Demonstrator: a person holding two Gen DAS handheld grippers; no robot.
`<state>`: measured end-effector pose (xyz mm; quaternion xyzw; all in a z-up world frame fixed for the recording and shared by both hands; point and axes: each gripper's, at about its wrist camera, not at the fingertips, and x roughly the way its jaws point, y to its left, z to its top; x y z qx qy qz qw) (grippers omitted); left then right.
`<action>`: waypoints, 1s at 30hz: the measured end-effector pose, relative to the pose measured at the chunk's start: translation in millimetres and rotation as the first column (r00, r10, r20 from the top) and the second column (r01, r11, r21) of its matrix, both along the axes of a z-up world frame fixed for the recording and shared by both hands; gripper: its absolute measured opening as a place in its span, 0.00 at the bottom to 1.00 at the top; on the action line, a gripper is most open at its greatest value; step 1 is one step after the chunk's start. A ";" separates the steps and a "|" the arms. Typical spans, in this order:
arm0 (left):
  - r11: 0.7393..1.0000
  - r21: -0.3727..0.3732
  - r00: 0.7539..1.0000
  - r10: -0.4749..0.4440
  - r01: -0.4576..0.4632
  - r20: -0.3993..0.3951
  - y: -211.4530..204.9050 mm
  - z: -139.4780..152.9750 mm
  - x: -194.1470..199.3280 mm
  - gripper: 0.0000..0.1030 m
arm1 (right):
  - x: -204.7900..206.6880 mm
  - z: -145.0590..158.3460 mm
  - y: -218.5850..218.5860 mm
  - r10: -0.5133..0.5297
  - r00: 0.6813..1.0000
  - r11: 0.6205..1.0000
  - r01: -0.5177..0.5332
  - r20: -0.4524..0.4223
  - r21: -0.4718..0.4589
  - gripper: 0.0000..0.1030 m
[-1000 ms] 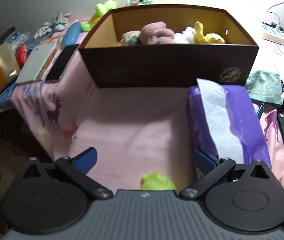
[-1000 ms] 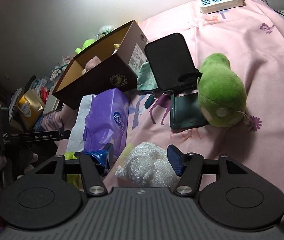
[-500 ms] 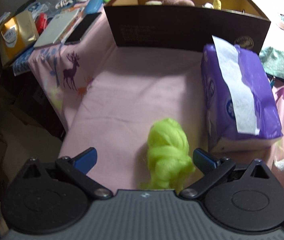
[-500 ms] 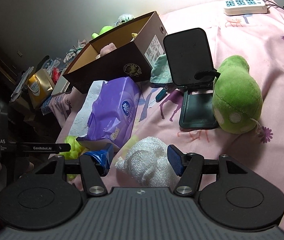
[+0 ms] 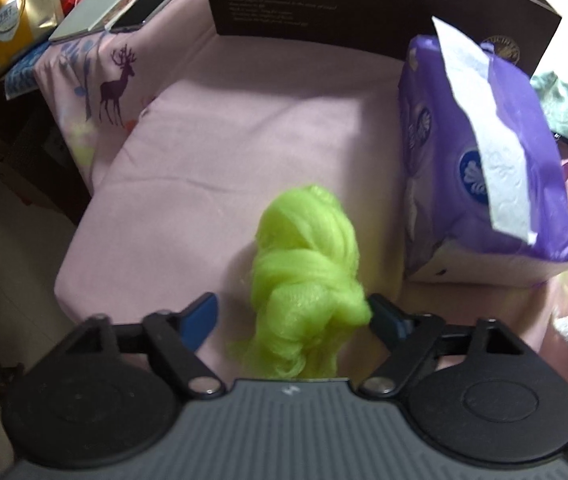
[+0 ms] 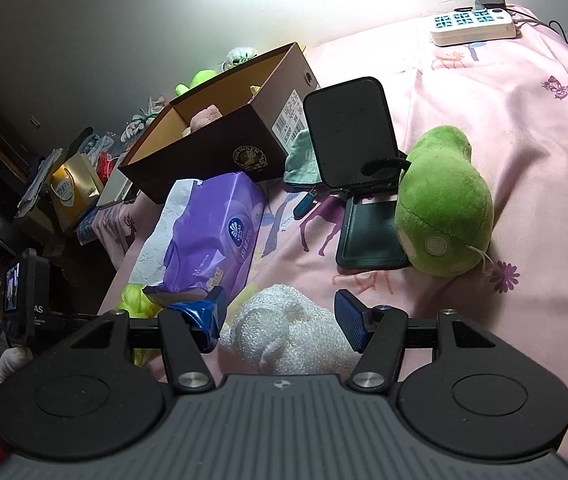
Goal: Organize soft objects
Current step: 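Move the left gripper to the lime-green mesh bundle and close on it, then lift the lime-green bundle with the left gripper and lower it into the box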
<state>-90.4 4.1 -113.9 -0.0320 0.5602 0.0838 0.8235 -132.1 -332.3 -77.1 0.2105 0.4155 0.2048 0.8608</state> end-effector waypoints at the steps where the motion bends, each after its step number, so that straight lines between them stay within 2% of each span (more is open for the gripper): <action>1: 1.000 -0.008 1.000 0.000 0.000 0.006 -0.4 1.3 1.0 0.64 | -0.1 -0.1 -0.4 0.000 1.000 1.000 0.000 0.001 0.002 0.44; 2: 1.000 -0.012 1.000 -0.001 0.001 0.011 -1.5 2.7 1.9 0.53 | 0.1 0.1 -0.5 0.001 1.000 1.000 -0.002 0.002 0.004 0.44; 3: 1.000 -0.012 1.000 -0.001 0.001 0.013 -2.6 3.9 2.6 0.50 | 0.3 0.2 -0.5 0.003 1.000 1.000 -0.003 0.004 0.005 0.44; 8: 1.000 -0.027 1.000 0.018 -0.017 0.023 -1.6 8.5 2.5 0.46 | 2.7 0.5 -0.7 0.006 1.000 1.000 -0.006 0.010 0.015 0.44; 23: 0.999 0.033 0.986 0.003 -0.009 0.165 -4.4 66.3 3.2 0.46 | 16.5 -2.5 6.1 0.034 0.999 0.998 -0.035 0.002 0.057 0.44; 30: 0.998 0.059 0.976 -0.031 0.018 0.214 4.7 88.2 22.0 0.46 | 23.1 -6.1 12.4 0.013 1.000 0.997 -0.012 -0.024 0.070 0.44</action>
